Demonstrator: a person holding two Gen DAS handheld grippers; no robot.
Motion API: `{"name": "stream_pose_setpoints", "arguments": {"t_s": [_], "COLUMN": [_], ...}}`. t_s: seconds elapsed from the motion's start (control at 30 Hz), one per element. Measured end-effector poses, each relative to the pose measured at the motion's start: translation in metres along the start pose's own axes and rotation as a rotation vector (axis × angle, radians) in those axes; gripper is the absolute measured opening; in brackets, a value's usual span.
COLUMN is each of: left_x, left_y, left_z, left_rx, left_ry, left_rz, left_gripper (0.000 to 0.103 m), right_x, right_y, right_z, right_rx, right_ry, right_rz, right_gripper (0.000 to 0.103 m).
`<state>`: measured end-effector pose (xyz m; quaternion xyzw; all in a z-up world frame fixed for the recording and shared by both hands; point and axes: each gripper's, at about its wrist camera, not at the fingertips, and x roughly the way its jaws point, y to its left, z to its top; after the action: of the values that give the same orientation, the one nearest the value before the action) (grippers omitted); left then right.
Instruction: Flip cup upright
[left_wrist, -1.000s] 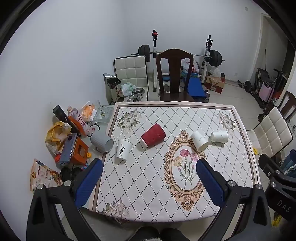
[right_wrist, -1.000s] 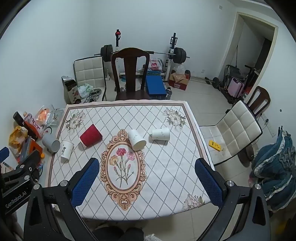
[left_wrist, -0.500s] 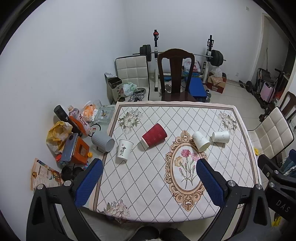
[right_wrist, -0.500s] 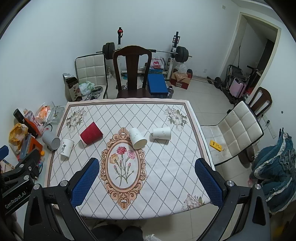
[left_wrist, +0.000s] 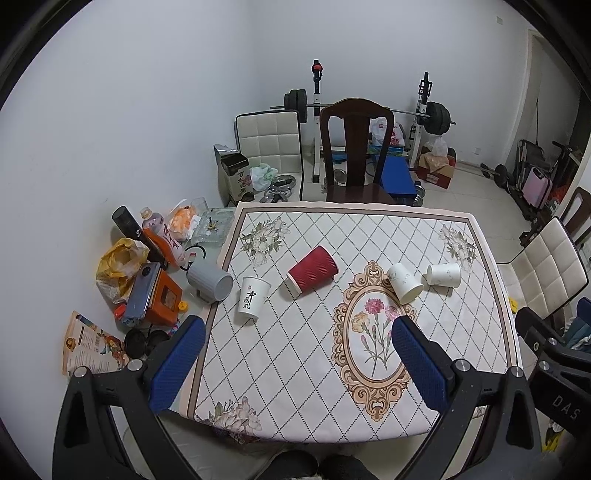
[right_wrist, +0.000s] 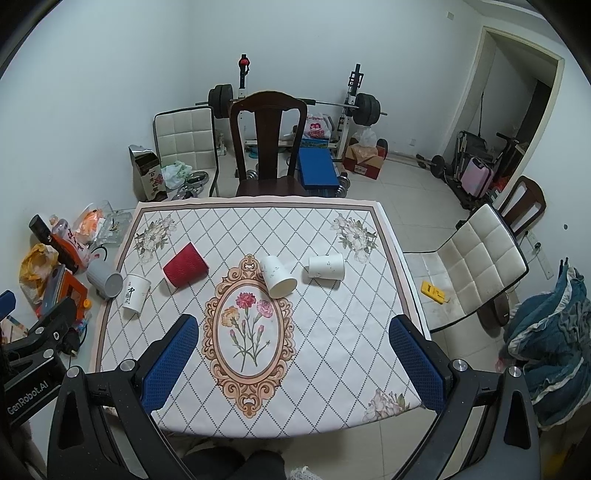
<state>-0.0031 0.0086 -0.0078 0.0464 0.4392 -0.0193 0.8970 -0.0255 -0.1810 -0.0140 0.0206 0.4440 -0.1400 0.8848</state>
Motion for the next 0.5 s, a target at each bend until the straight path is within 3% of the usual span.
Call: {"name": "stream_pose_setpoints", "arguments": {"t_s": [0.5], "left_x": [-0.0037], "left_y": [0.0037], "left_z": [-0.0007], "left_rx": [-0.007], "left_ry": [-0.001], "left_rz": [-0.003], "left_gripper": [0.103], "right_x": [-0.0057], "right_y": [0.0025], "right_z": [0.0046], "right_rx": [-0.007], "right_ry": [-0.010], "right_rz": [0.003], "right_gripper": [0.103]}}
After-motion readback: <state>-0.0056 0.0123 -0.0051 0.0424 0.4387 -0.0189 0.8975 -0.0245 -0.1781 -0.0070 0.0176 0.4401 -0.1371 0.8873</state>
